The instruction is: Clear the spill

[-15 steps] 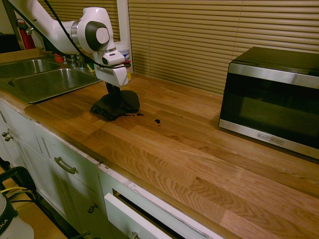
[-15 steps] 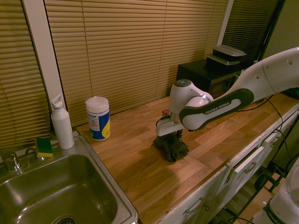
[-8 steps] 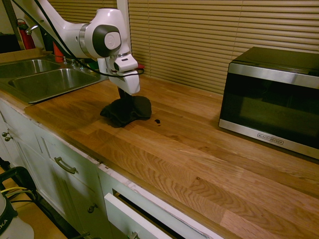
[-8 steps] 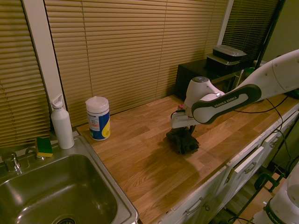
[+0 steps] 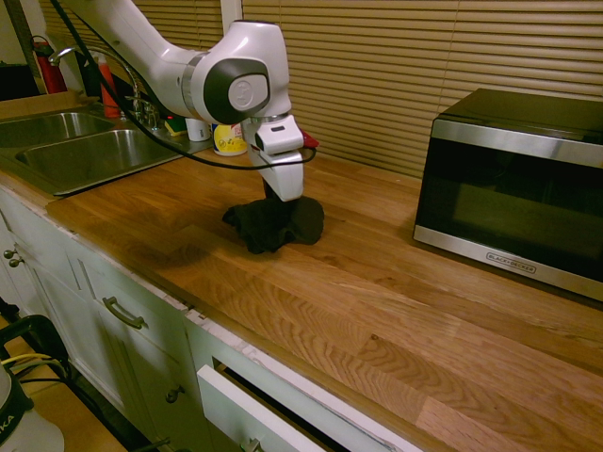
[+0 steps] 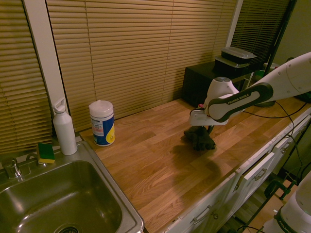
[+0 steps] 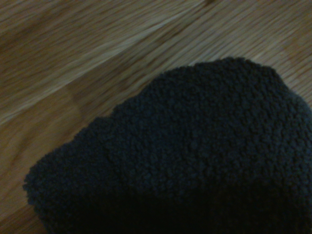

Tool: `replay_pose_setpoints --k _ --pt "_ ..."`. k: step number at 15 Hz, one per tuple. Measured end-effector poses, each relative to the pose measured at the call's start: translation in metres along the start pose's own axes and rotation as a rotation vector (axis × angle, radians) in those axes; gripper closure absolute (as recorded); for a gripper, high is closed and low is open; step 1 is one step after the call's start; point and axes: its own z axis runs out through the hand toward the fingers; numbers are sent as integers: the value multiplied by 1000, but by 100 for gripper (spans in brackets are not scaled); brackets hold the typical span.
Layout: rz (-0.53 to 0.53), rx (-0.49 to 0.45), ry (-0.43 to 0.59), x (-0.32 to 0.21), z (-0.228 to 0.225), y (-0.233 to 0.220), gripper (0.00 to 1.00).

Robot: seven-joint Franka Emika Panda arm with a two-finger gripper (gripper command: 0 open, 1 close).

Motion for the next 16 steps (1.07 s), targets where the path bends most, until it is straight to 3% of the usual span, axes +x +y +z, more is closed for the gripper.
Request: replay_pose_setpoints --k 3,8,12,16 --pt "48 17 -16 32 2 11 100" --pt "21 19 -11 28 1 9 100" --pt "-38 24 -2 7 -8 1 100" --pt "-120 20 -15 -48 -25 -12 100"
